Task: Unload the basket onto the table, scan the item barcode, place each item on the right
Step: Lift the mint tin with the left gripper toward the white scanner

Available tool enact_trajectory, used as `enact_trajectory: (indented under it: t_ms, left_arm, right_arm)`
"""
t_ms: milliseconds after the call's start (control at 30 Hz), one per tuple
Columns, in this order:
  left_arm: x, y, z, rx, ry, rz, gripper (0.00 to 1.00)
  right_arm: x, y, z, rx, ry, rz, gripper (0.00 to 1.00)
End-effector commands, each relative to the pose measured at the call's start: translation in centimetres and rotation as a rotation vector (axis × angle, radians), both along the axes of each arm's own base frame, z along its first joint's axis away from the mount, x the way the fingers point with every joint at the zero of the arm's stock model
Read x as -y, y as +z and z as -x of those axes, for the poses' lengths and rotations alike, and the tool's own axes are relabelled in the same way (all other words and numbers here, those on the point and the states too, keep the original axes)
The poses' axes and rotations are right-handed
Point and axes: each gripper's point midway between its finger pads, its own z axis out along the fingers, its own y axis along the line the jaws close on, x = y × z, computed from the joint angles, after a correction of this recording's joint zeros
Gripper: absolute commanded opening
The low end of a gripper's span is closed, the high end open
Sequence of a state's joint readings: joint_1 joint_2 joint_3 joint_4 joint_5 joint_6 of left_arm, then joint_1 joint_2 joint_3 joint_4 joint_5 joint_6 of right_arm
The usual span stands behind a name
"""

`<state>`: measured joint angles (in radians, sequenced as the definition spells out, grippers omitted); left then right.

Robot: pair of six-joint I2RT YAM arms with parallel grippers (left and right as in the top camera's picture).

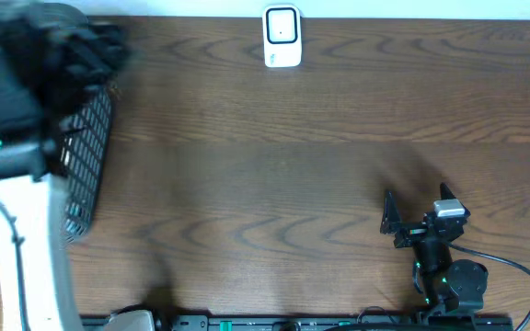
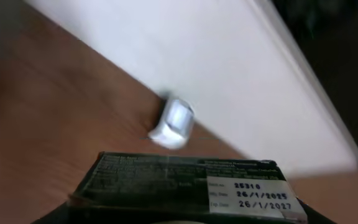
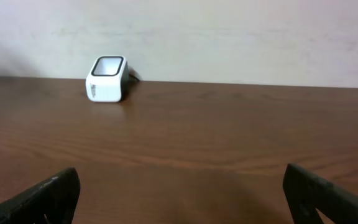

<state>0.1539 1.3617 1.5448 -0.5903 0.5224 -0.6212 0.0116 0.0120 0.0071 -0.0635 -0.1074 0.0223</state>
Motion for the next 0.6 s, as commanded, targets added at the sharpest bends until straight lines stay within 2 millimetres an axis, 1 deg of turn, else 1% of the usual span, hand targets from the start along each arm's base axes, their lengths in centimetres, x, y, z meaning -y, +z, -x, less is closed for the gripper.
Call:
enact_trajectory:
  t_ms: [0,67,100,133,233,267,333,400,467,500,567]
  left_arm:
    - [5.9,-3.0,-1.7,-0.061,-0.109,-0.054,0.64]
    - [8.3,-5.3,-2.7,-0.109,-0.127,-0.098,0.64]
    - [9.2,-6.2,-3.0,-0.126,-0.136,-0.113,0.64]
    - [10.9,-7.8,-3.5,-0.152,-0.159,-0.136,0.64]
    - [15.1,-11.1,-4.4,-0.191,-0.233,-0.163,0.64]
    - [17.3,-12.8,-4.9,-0.202,-0.273,-0.169,0.64]
    - [20.2,-15.1,-5.5,-0.211,-0.325,-0.177,0.64]
    - [23.7,-18.6,-6.3,-0.22,-0.378,-0.192,0.65]
    - [25.1,-21.2,-6.6,-0.239,-0.386,-0.218,0.65]
    - [25.9,-23.0,-6.7,-0.254,-0.385,-0.241,0.65]
    - [26.8,-25.6,-6.9,-0.273,-0.382,-0.274,0.65]
  right_arm:
    - [-0.2,-0.1,0.0,-0.002,0.008,-0.006,0.99]
    - [-0.2,-0.1,0.0,-0.002,0.008,-0.006,0.99]
    - [-0.2,-0.1,0.0,-0.002,0.008,-0.006,0.99]
    - [-0.2,-0.1,0.0,-0.002,0.008,-0.006,0.99]
    - [-0.2,-0.1,0.0,-0.002,0.008,-0.006,0.99]
    - [-0.2,-0.1,0.0,-0.002,0.008,-0.006,0.99]
    - [-0.2,-0.1,0.0,-0.002,0.008,-0.006,0.99]
    - [-0.2,-0.1,0.0,-0.002,0.008,-0.006,0.99]
    - [-0.2,-0.1,0.0,-0.002,0.008,-0.006,0.99]
    - [-0.2,-0.1,0.0,-0.002,0.008,-0.006,0.99]
    - [-0.2,-0.1,0.0,-0.002,0.008,-0.006,0.99]
